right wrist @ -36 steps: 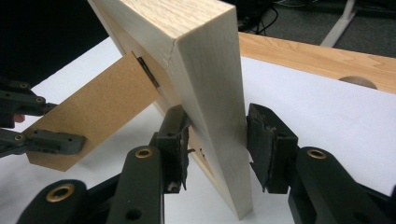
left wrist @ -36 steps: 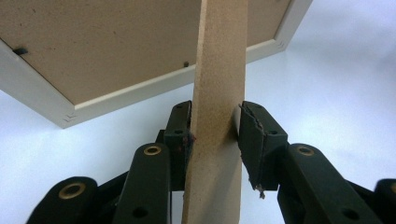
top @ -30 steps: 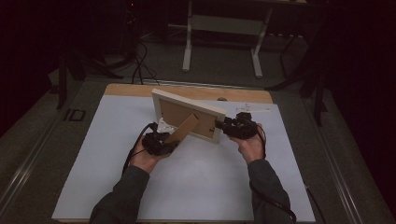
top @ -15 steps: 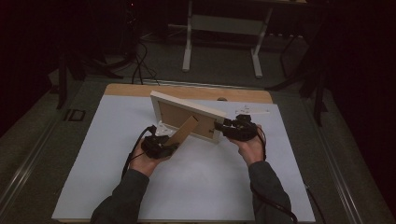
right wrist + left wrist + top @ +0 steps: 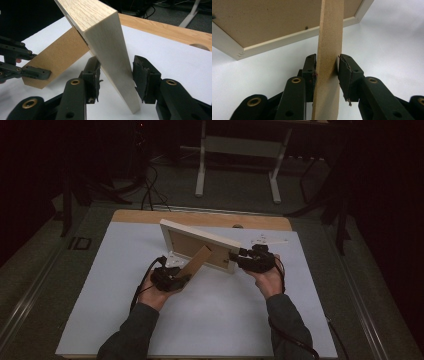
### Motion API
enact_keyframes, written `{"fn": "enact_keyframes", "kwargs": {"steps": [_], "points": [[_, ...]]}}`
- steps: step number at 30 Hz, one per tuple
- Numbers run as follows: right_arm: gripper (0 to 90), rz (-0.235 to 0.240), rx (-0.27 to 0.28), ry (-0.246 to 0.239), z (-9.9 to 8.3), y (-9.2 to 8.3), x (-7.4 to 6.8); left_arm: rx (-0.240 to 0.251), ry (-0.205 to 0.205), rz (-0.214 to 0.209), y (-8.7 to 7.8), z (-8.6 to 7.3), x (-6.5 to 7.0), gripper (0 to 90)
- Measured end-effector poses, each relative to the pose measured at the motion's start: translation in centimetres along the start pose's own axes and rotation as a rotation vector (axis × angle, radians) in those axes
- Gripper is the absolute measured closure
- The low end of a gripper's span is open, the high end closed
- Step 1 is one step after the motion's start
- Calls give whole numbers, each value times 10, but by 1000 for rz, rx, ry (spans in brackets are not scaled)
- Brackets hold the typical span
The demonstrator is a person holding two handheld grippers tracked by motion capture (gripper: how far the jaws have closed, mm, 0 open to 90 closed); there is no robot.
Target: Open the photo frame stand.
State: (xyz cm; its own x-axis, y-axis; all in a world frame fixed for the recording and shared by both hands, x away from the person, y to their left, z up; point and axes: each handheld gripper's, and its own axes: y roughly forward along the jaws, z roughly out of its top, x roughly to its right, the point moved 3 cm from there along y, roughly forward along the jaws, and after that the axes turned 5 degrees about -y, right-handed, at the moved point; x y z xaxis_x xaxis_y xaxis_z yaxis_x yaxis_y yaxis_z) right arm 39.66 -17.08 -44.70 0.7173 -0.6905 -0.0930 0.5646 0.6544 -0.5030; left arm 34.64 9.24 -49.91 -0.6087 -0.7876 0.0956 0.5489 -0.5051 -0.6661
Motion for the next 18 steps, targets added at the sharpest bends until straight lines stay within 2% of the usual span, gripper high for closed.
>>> {"fn": "enact_keyframes", "kwargs": {"steps": [18], "points": [[566,3,-7,-30,-2,-2,-7,-10,7,-2,0,-7,1,703]]}}
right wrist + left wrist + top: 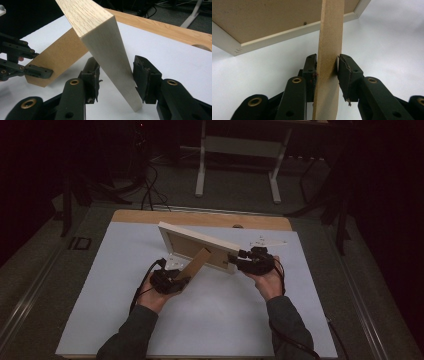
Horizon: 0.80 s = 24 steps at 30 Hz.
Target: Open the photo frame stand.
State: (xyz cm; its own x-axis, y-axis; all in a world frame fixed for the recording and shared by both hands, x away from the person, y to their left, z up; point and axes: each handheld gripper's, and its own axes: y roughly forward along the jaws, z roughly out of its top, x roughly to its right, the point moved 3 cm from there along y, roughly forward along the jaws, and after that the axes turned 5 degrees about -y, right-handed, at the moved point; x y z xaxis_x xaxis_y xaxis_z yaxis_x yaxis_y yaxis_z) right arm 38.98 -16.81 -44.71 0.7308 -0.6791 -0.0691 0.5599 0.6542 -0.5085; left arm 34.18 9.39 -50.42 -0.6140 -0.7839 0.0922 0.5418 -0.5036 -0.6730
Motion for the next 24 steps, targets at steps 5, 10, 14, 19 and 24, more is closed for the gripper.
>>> {"fn": "enact_keyframes", "kwargs": {"steps": [5,10,14,19,24], "points": [[566,-4,-5,-17,0,-1,-3,-6,2,-4,0,-3,0,707],[566,-6,-11,-30,-1,-1,-7,-9,4,-2,0,-5,1,710],[565,-8,-13,-40,-2,-2,-9,-13,2,-5,0,-7,1,712],[564,-12,-19,-60,-3,-3,-13,-21,1,-6,1,-11,2,717],[560,-16,-28,-73,-4,-3,-17,-26,0,-4,1,-14,2,720]]}}
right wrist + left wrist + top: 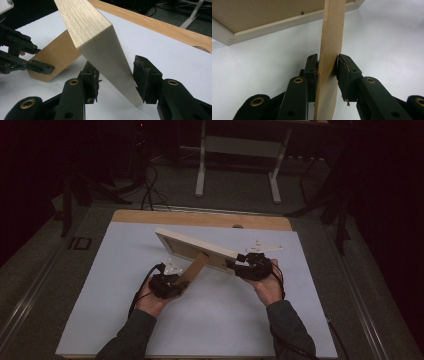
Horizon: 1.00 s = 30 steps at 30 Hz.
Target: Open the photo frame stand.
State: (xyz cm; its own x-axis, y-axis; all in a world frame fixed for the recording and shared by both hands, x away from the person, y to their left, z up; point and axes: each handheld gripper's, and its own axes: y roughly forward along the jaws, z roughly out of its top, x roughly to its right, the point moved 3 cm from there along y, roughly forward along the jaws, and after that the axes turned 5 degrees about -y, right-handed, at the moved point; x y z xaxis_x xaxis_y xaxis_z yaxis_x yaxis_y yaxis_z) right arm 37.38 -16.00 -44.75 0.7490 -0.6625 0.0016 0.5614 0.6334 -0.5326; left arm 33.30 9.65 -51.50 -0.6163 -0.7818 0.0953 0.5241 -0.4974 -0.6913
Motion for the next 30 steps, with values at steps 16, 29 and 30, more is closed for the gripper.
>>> {"fn": "enact_keyframes", "kwargs": {"steps": [16,29,30], "points": [[555,-10,-7,-37,-2,-1,-8,-14,-5,-6,2,-6,2,729],[549,-11,-1,-40,-4,-2,-10,-9,-5,-7,2,-8,2,709],[549,-10,-2,-41,-4,-2,-10,-6,-5,-9,2,-8,2,700]]}}
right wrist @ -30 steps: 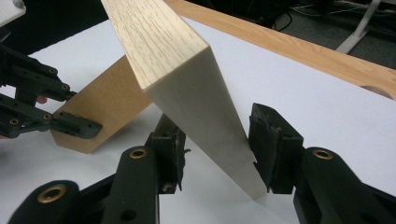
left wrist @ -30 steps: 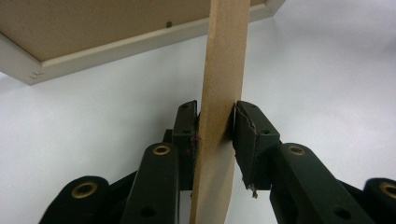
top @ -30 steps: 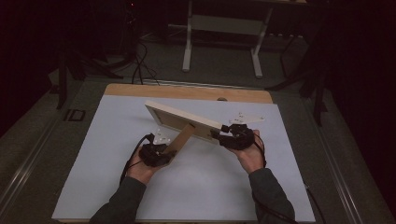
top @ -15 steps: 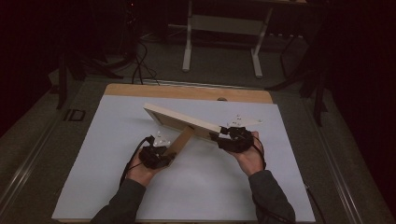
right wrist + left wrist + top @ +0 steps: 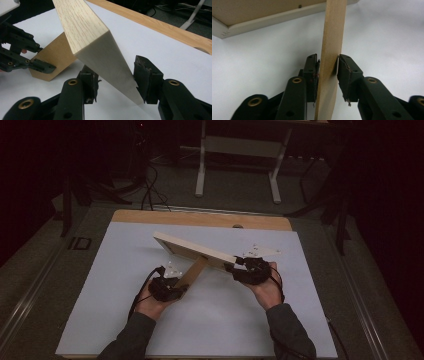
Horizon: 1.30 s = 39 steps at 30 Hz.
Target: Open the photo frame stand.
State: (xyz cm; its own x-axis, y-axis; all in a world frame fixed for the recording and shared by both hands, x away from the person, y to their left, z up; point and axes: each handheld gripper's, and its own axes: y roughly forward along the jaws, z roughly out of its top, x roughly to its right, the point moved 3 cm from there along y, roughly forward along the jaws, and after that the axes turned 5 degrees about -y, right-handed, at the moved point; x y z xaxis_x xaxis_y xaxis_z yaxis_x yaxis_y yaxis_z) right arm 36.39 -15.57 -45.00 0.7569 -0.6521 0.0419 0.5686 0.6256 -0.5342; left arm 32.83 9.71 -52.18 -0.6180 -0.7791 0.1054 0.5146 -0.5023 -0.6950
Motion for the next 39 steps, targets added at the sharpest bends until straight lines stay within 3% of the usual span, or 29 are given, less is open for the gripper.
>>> {"fn": "enact_keyframes", "kwargs": {"steps": [16,39], "points": [[523,14,9,14,-2,-3,2,19,-4,-12,-5,2,-2,620],[510,22,-9,16,-9,-4,5,84,-46,-38,-25,4,-11,609]]}}
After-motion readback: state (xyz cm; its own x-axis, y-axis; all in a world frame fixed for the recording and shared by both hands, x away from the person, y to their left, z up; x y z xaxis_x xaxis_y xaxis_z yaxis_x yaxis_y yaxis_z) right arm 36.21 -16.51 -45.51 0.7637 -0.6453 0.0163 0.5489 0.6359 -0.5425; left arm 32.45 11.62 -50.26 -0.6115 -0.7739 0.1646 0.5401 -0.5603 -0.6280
